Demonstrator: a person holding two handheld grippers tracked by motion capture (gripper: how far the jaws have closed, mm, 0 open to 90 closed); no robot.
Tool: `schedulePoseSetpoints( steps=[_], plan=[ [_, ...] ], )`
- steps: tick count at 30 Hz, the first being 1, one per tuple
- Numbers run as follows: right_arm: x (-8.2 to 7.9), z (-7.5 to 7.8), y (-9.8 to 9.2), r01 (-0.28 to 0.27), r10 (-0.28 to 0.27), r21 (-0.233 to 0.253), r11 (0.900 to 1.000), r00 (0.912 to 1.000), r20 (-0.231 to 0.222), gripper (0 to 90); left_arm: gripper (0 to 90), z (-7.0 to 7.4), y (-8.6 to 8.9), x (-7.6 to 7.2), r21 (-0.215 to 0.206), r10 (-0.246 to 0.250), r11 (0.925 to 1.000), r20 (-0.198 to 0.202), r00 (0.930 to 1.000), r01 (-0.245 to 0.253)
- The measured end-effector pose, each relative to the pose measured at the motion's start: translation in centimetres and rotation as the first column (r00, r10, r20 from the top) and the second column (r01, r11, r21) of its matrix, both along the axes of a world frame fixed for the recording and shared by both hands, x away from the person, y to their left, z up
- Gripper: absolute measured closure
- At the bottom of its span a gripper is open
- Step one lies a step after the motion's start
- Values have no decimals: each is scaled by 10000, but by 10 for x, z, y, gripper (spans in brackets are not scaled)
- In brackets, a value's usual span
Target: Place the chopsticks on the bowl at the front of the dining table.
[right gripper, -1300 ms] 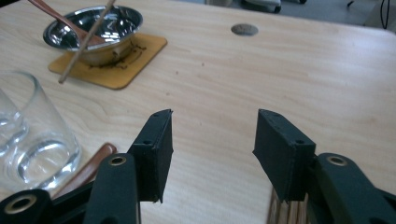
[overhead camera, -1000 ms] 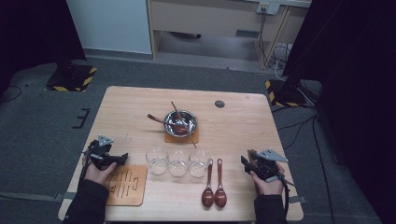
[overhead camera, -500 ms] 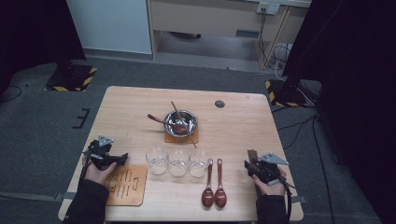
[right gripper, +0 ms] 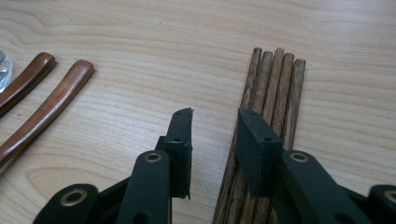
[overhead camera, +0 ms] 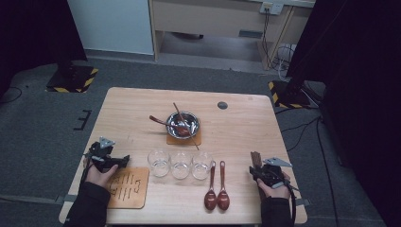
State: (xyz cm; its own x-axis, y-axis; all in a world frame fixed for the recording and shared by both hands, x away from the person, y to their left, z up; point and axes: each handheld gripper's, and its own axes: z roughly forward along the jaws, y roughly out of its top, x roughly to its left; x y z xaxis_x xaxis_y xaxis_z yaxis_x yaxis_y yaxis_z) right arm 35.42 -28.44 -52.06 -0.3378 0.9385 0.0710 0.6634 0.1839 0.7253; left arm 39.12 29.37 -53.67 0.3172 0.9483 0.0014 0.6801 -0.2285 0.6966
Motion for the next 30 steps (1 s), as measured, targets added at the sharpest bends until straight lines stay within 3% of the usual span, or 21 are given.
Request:
schedulePoseSetpoints(
  steps=[14,23,28,30],
  plan=[
    [0,-2,-1,65,-64,86,9999,9999,-91,683,0,0,0,0,0,1,10000,-2,10000,-1],
    [1,-3,7,-268,272,225,9994,9995,-156,679,0,0,0,0,-1,1,10000,0,10000,-1],
    [-1,1,4,-226,221,290,9993,9996,175,686,0,0,0,0,-1,1,10000,-1,10000,-1],
    [-1,1,2,-104,102,184,9998,9999,102,691,0,0,0,0,-3,2,10000,1,10000,-2]
  ],
)
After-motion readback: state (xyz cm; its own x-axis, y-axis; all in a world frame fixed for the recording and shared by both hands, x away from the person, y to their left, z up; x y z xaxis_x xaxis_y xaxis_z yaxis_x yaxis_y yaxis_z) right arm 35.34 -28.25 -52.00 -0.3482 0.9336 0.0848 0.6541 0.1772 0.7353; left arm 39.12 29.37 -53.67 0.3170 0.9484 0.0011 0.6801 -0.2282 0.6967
